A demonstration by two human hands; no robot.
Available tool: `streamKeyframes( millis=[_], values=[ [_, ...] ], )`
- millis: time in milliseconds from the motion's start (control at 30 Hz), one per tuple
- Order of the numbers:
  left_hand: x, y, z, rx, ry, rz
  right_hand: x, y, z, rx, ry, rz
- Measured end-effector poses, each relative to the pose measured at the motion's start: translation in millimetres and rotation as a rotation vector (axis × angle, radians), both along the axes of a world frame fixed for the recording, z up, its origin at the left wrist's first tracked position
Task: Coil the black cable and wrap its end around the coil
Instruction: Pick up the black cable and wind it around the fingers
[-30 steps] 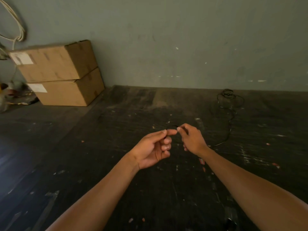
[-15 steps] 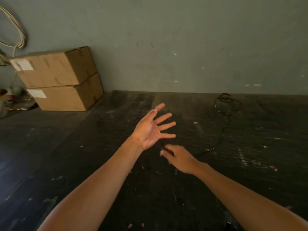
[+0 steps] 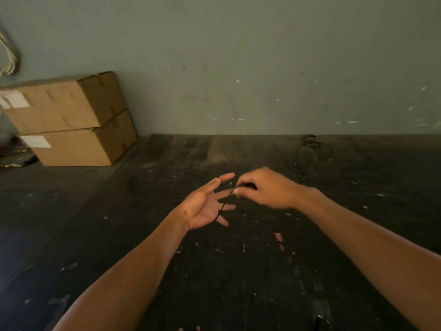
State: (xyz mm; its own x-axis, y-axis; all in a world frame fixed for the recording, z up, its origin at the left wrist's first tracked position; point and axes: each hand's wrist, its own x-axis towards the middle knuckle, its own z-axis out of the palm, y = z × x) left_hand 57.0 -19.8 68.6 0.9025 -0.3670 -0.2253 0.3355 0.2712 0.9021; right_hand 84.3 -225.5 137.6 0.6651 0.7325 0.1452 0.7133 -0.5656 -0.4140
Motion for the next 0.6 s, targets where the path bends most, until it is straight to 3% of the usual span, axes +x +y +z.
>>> streamKeyframes(
  millis=[267, 467, 600],
  values=[
    [-10, -13, 2, 0.002, 0.033, -0.173, 28, -13, 34, 0.064, -0.133, -0.121],
    [-17, -19, 15, -0.021, 0.014, -0.278, 33, -13, 31, 0.122, -0.121, -0.133],
    [-21, -20, 26, -0.135, -0.017, -0.338, 40, -20, 19, 0.194, -0.063, -0.171]
  ],
)
